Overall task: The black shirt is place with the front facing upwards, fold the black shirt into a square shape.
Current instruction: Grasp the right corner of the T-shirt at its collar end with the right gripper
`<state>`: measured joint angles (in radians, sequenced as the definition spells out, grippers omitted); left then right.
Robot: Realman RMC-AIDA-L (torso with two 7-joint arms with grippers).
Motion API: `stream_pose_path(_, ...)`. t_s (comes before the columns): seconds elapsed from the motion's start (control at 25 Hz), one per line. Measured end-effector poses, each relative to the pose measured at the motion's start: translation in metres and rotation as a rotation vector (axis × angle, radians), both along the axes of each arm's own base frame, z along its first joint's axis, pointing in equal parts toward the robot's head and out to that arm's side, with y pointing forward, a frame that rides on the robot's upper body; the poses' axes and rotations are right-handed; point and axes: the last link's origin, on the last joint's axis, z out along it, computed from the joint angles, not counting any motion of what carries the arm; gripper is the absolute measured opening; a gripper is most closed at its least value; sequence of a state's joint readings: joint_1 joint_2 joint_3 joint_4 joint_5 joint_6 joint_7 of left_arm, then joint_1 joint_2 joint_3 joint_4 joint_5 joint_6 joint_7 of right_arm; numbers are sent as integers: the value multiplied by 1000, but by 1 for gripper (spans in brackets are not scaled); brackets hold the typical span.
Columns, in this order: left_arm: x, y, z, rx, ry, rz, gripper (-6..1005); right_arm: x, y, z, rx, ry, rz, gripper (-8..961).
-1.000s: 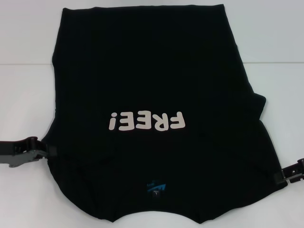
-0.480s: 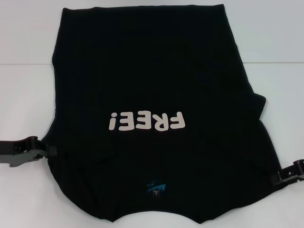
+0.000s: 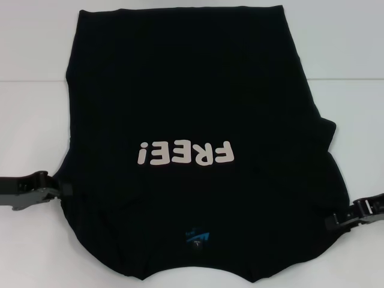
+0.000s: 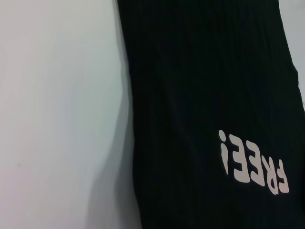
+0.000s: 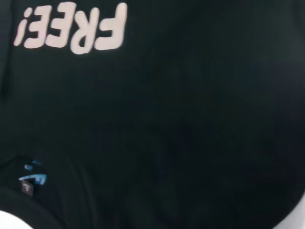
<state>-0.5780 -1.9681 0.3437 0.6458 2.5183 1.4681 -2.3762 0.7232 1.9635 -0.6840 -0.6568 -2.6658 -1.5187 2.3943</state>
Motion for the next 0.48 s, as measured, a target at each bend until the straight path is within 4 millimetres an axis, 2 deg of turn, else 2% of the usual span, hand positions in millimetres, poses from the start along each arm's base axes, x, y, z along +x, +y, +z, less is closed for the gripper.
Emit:
stream_pose_path(0.24,2,2,0,1,0,-6,58,-12,4,-10,-15,20,23,624)
stream_pose_path(0.48,2,2,0,1,-1,-7,61,-14,5,-11,-11,30,20,526)
